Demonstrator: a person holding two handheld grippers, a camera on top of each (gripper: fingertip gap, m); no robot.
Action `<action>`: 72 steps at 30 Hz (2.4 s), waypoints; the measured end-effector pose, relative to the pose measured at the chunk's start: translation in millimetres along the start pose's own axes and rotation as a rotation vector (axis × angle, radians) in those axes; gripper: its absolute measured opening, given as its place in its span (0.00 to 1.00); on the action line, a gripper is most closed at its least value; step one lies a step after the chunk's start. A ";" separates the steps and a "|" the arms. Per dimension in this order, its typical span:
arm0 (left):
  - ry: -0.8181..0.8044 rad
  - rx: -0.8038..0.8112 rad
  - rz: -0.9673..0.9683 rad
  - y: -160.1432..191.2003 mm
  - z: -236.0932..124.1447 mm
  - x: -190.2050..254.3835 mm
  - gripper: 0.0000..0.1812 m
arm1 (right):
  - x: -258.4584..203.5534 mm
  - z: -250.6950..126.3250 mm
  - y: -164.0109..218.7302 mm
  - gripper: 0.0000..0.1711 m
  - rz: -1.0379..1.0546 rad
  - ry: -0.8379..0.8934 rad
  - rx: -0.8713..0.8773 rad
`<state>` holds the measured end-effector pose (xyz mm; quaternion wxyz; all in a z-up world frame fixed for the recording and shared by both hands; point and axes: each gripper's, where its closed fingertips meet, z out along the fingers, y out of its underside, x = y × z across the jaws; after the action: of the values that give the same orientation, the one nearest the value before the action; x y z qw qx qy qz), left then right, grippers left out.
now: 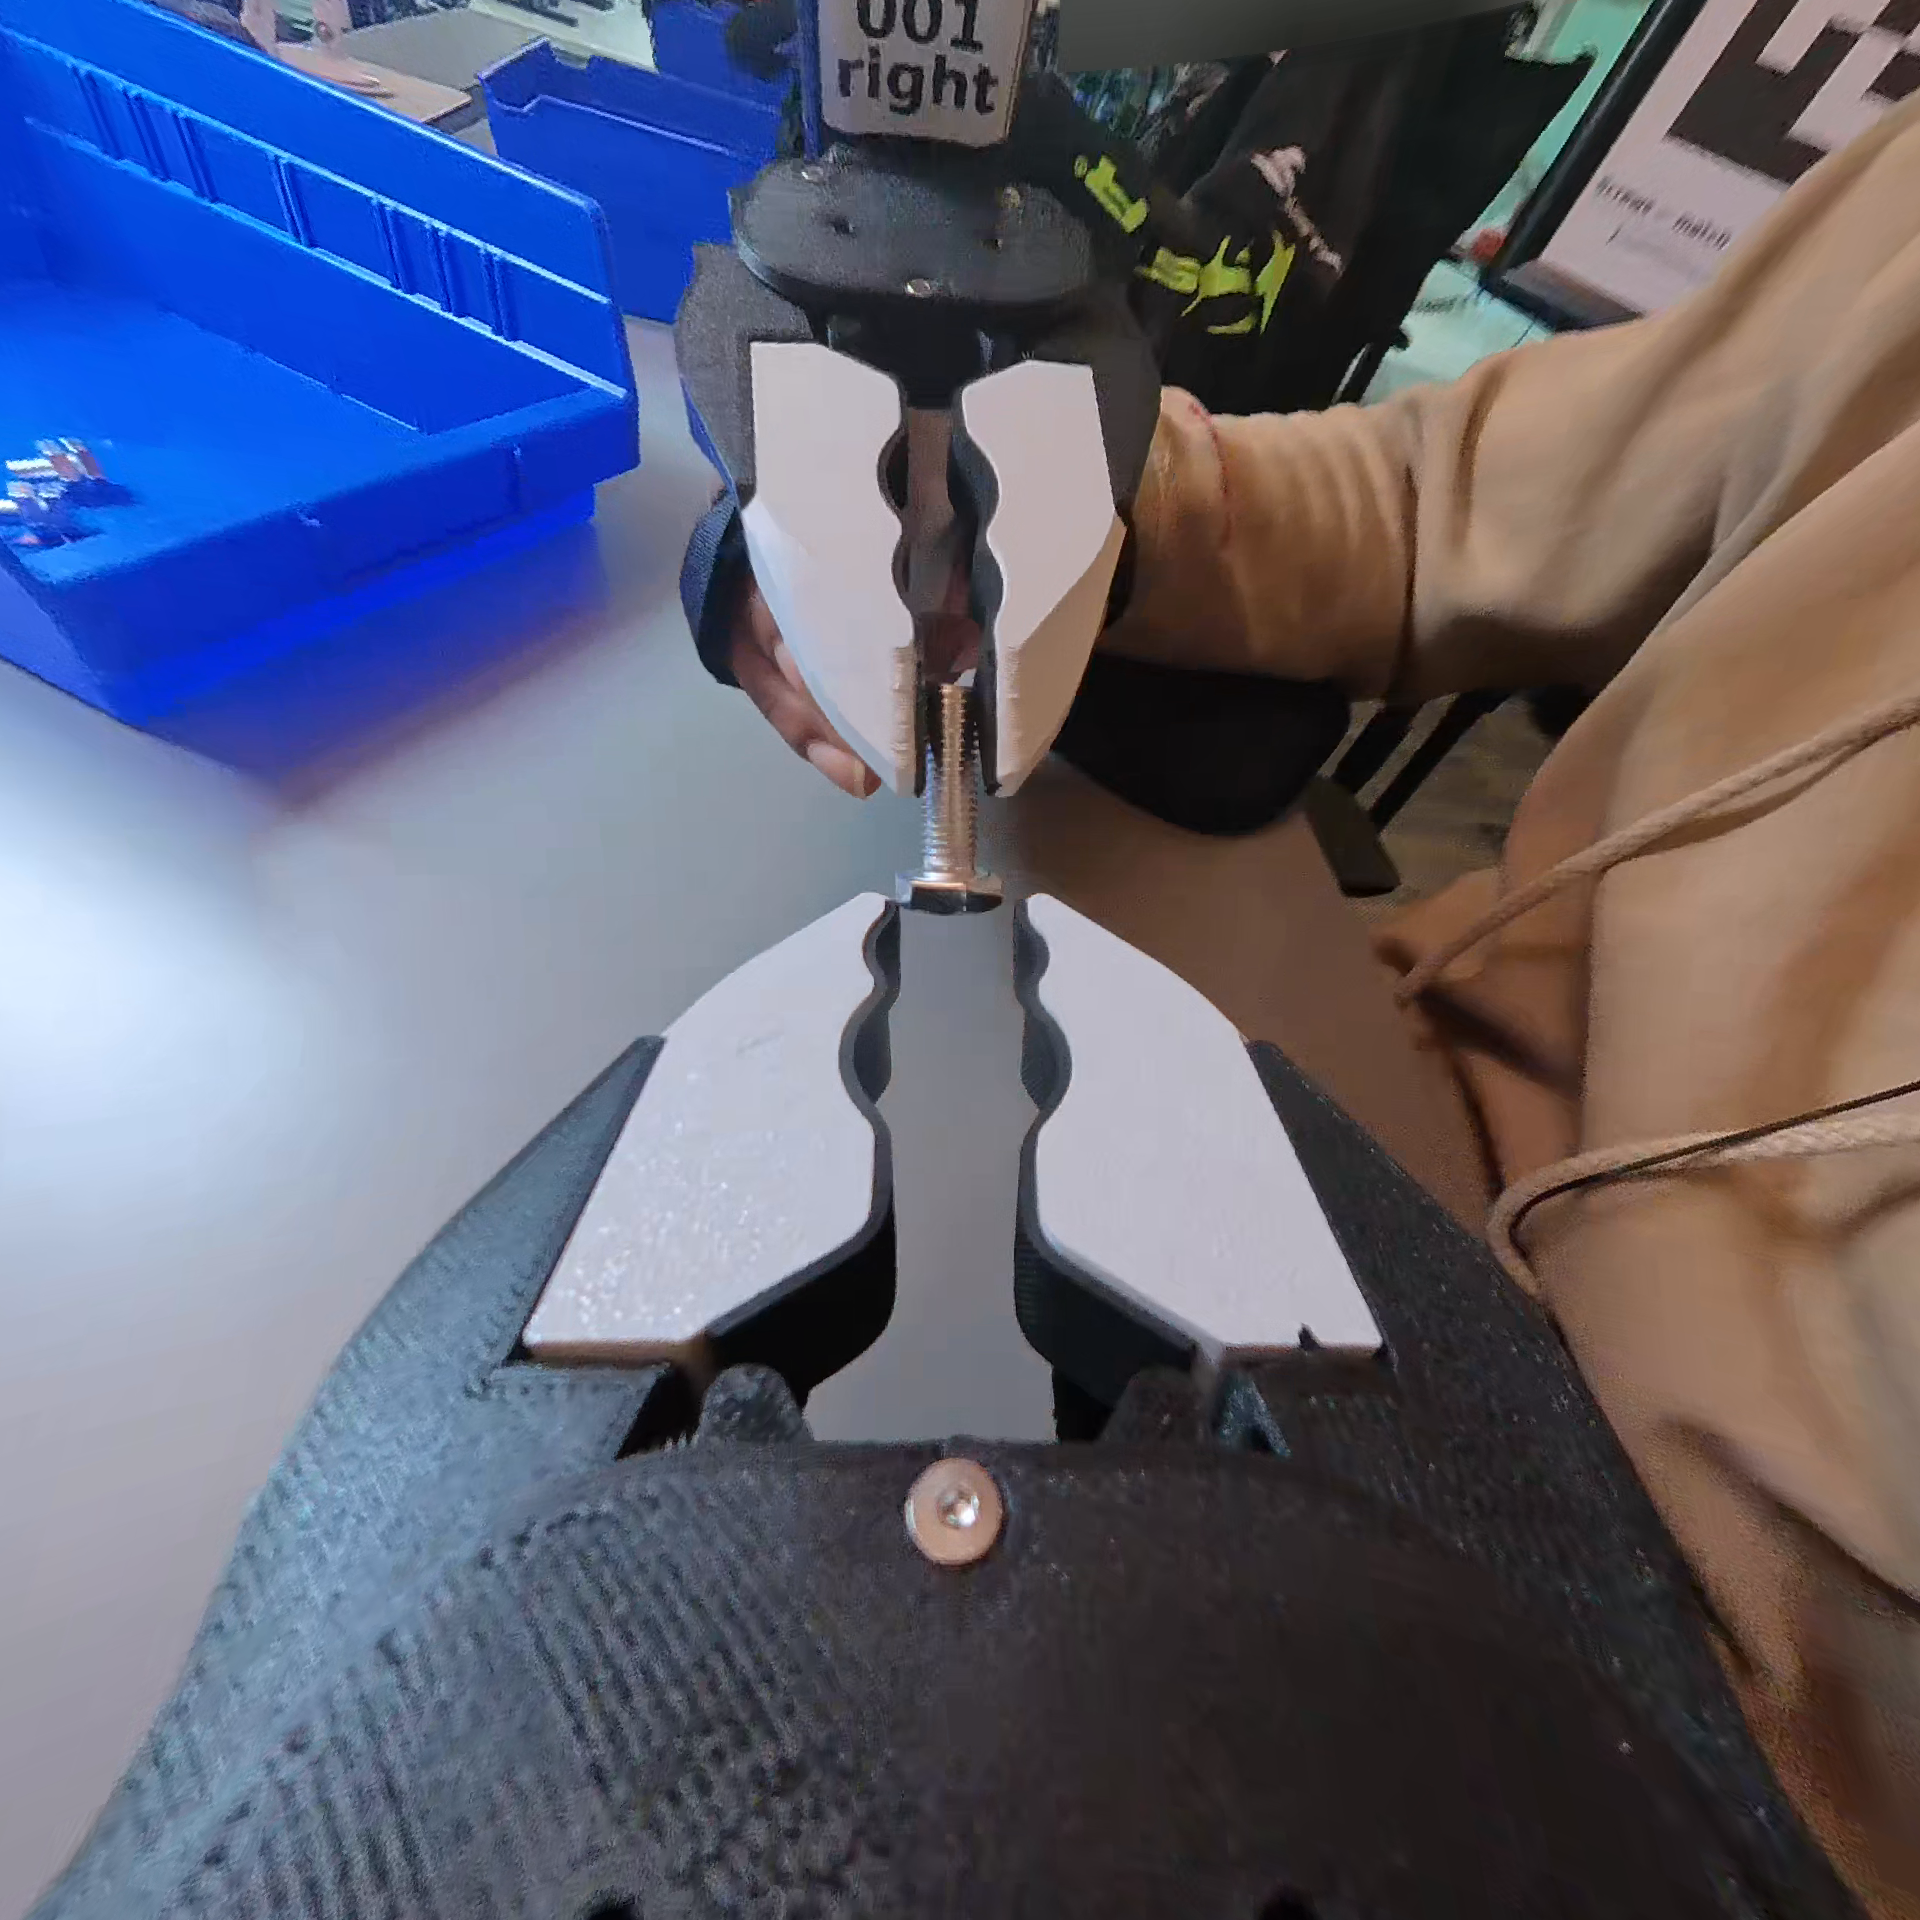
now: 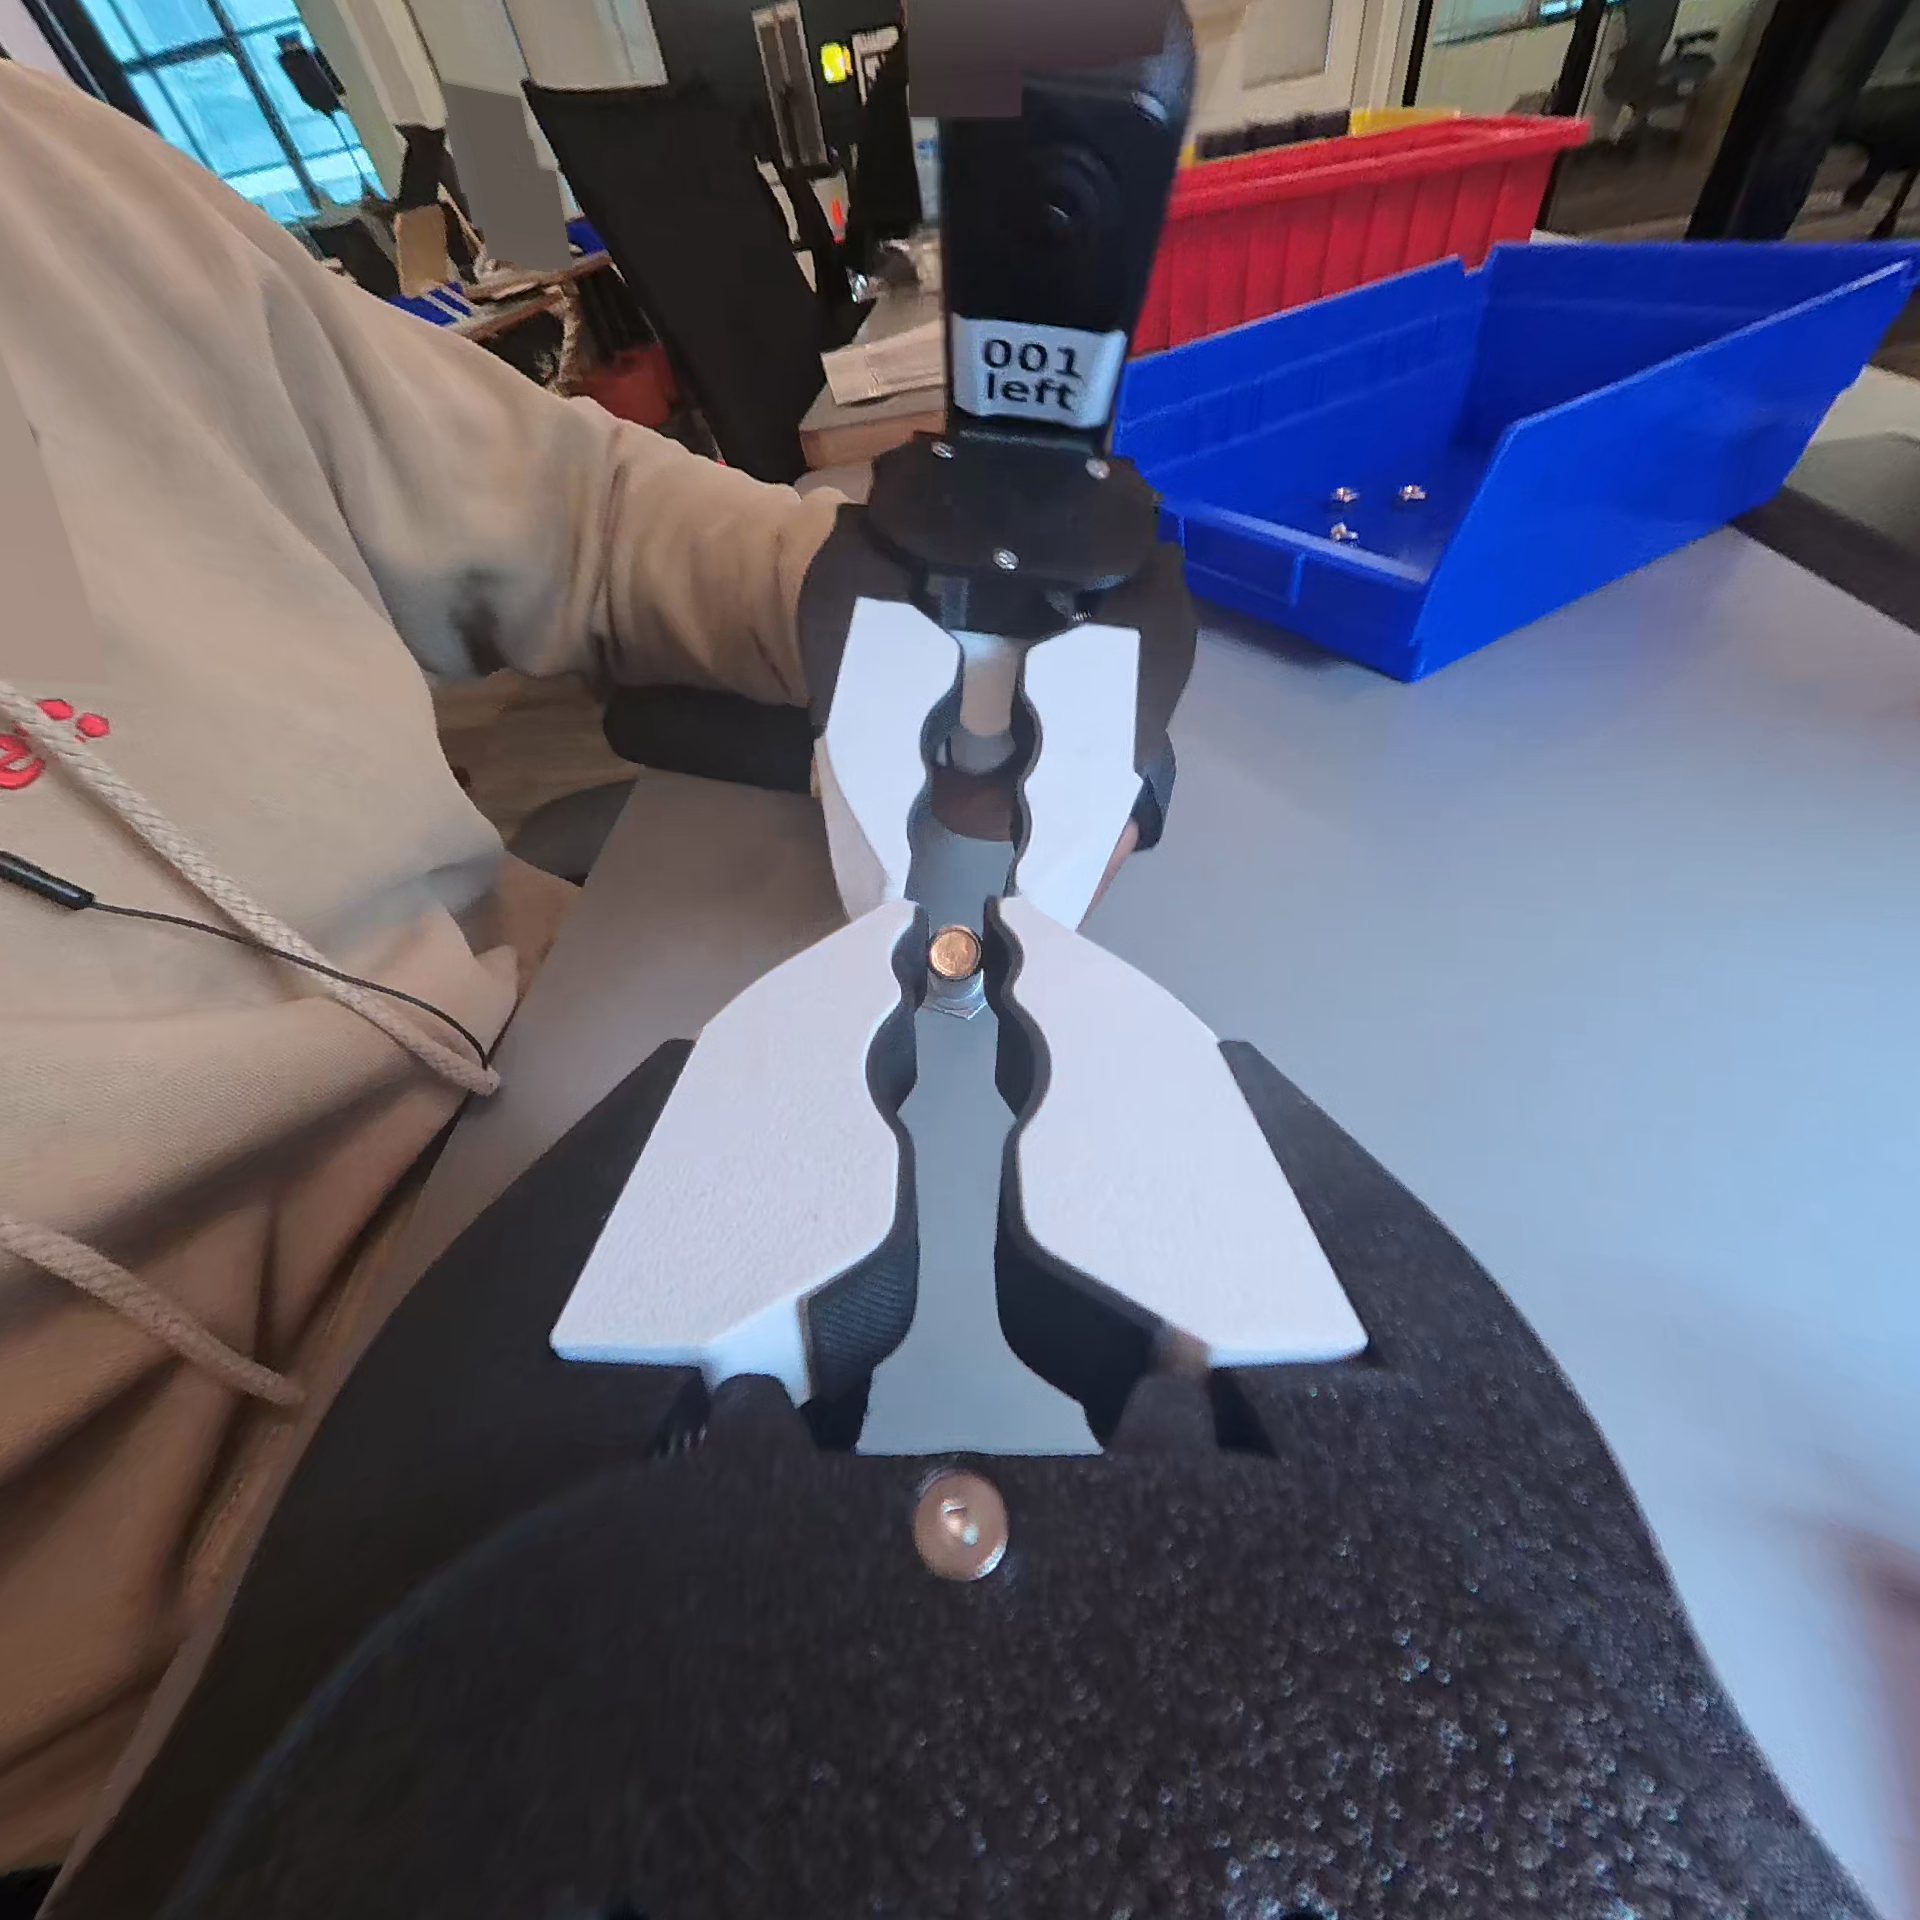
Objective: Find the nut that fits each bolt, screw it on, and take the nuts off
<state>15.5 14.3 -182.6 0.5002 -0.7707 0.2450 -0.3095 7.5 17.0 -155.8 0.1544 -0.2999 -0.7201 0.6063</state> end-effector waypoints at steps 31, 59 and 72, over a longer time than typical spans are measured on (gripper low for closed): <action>-0.217 0.165 0.230 -28.9 -9.6 -8.2 0.10 | 10.5 0.7 -24.6 0.06 -0.023 0.153 0.105; -0.102 0.330 0.099 -62.2 -39.3 2.0 0.05 | 7.0 15.6 -15.9 0.21 -0.136 0.209 0.041; -0.193 0.434 0.052 -71.7 -47.7 -10.8 0.05 | 29.1 30.4 -21.3 0.13 -0.196 0.499 0.095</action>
<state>-21.5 19.4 -104.2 0.6832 -0.6644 0.1436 -0.2668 -38.0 9.5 -146.0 0.3987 -0.3614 -0.6561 0.5290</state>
